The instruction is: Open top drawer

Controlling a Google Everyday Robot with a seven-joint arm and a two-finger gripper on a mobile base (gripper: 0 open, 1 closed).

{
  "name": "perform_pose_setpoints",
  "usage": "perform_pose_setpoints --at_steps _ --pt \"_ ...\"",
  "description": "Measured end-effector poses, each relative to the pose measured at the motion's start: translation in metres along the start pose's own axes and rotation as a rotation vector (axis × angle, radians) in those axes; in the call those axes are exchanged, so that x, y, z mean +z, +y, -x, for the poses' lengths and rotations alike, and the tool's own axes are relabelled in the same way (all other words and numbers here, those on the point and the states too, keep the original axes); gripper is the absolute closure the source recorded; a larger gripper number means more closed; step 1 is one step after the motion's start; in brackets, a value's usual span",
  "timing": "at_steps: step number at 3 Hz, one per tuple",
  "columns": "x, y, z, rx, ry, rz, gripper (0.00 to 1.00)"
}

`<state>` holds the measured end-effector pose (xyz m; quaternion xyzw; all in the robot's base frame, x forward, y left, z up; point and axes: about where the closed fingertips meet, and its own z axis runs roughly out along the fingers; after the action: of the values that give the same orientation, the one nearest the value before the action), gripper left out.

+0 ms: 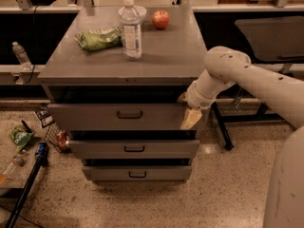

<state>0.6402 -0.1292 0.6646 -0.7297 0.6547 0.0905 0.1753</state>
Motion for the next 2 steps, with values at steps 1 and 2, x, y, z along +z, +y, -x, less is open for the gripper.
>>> perform_pose_setpoints --at_steps 1,2 --pt "-0.003 0.012 0.002 0.014 -0.010 0.027 0.61" --pt "-0.006 0.049 0.018 0.069 -0.058 0.095 0.85"
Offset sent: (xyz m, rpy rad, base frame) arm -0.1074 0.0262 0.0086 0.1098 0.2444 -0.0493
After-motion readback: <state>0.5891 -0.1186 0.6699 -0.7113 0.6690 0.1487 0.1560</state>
